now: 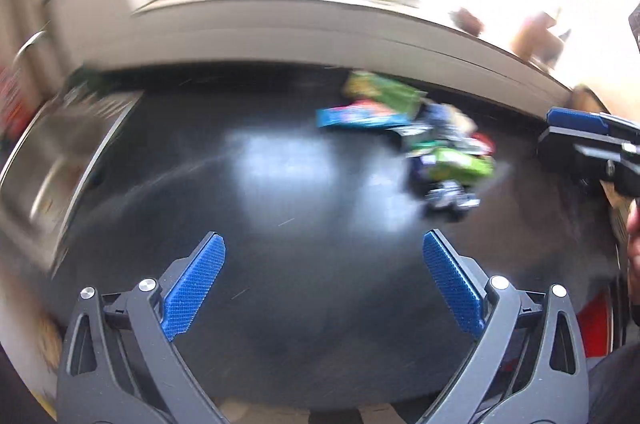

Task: Collect trash
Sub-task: 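Bring both tools back over the counter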

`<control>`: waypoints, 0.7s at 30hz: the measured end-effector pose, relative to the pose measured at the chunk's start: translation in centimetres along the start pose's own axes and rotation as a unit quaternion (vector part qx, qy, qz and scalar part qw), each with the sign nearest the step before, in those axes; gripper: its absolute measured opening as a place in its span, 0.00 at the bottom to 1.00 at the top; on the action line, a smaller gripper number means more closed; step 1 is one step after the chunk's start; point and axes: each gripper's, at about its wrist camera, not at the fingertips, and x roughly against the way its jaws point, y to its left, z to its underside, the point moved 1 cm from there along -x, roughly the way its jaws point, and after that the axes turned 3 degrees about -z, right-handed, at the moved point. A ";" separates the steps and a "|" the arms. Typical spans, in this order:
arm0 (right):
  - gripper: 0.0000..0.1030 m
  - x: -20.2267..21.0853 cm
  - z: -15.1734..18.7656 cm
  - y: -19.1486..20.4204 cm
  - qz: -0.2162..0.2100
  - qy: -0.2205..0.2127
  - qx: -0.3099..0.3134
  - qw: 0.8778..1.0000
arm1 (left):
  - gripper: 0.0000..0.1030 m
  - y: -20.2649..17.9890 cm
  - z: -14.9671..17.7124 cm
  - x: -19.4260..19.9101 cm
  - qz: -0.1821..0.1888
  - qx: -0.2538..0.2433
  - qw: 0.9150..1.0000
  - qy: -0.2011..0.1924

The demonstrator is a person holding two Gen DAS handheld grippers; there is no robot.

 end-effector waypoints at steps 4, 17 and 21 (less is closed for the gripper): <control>0.93 2.9 1.0 -5.7 0.037 -0.021 -0.054 0.998 | 0.94 -4.6 -1.5 -1.6 0.027 -0.052 0.998 0.000; 0.93 2.9 2.0 -12.5 0.069 -0.026 -0.112 0.991 | 0.94 -6.0 -4.6 -5.9 0.033 -0.117 0.993 0.014; 0.93 0.8 1.5 -14.1 0.072 -0.015 -0.117 0.990 | 0.94 -5.3 -5.8 -9.0 0.017 -0.151 0.988 0.019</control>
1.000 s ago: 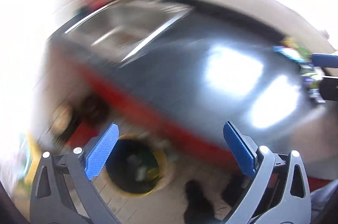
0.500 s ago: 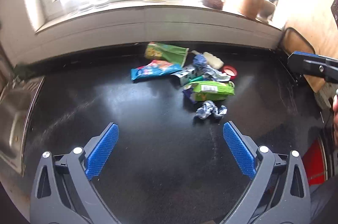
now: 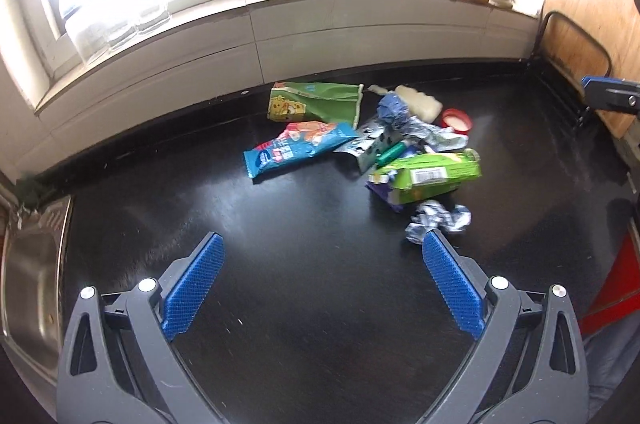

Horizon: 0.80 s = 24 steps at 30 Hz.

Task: Collect trash
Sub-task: 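Bring both tools back over the counter, then grasp the red lid with the right tool while the left tool grasps the blue wrapper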

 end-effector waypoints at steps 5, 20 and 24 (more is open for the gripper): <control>0.93 -4.8 -0.7 -2.9 0.021 0.031 0.000 0.999 | 0.94 1.5 -1.7 -5.5 -0.006 -0.058 0.998 0.006; 0.93 -20.6 -2.6 -10.7 0.059 0.119 -0.012 0.991 | 0.94 2.8 -6.0 -20.0 0.055 -0.206 0.977 0.012; 0.88 -21.3 -3.5 -10.8 0.047 0.117 -0.009 0.992 | 0.94 2.8 -7.1 -21.0 0.083 -0.200 0.976 0.003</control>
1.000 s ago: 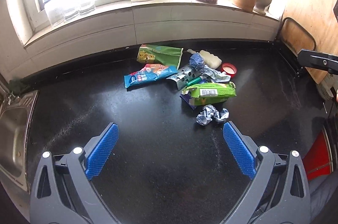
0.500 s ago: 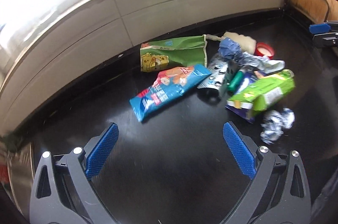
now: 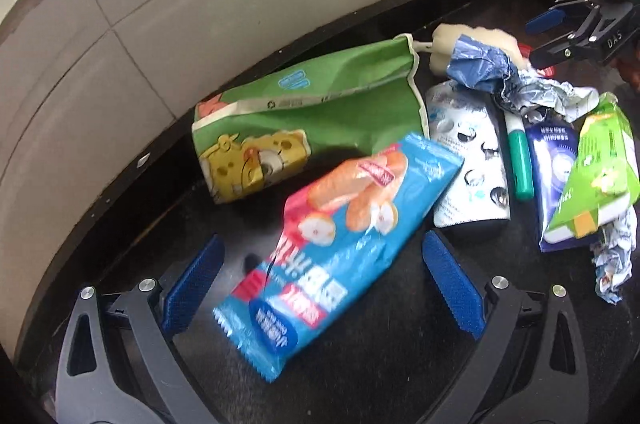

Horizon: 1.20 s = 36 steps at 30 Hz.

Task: Collect trash
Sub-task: 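Grasp the red lid with the right tool while the left tool grasps the blue wrapper, then carry the red lid and blue wrapper to the bin and release them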

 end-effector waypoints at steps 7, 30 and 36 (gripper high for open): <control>0.80 0.5 0.9 0.0 -0.010 0.000 -0.005 1.000 | 0.74 0.0 -0.1 0.0 0.023 0.033 0.999 -0.007; 0.48 1.7 2.7 0.7 0.008 0.013 -0.014 1.000 | 0.24 -3.1 1.8 4.8 -0.047 0.176 0.983 0.029; 0.48 7.0 2.9 1.9 0.011 -0.019 -0.003 1.000 | 0.24 -3.0 2.3 10.3 -0.067 0.245 0.967 0.019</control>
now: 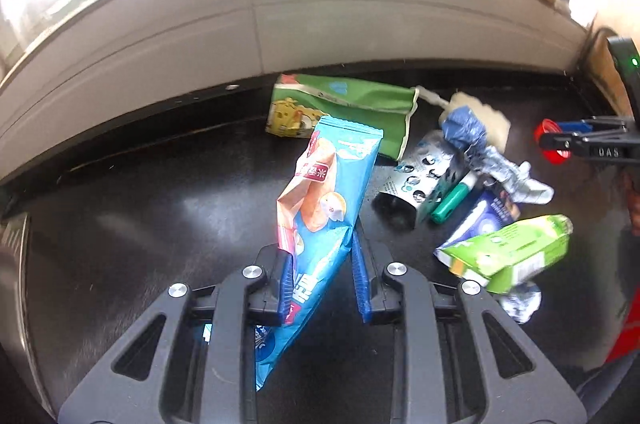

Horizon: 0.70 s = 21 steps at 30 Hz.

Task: Collect trash
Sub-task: 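Carry the red lid and blue wrapper to the bin and release them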

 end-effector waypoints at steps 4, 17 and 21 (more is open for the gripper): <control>0.48 3.8 1.0 1.5 -0.004 -0.020 0.014 1.000 | 0.24 -0.2 0.7 3.6 -0.006 0.052 0.999 0.009; 0.48 8.0 4.2 5.4 -0.021 -0.039 0.057 0.997 | 0.24 -2.9 4.6 9.8 -0.033 0.069 0.997 -0.006; 0.48 9.2 4.3 6.8 -0.030 -0.045 0.075 0.996 | 0.24 -2.8 5.2 10.9 -0.040 0.078 0.996 -0.012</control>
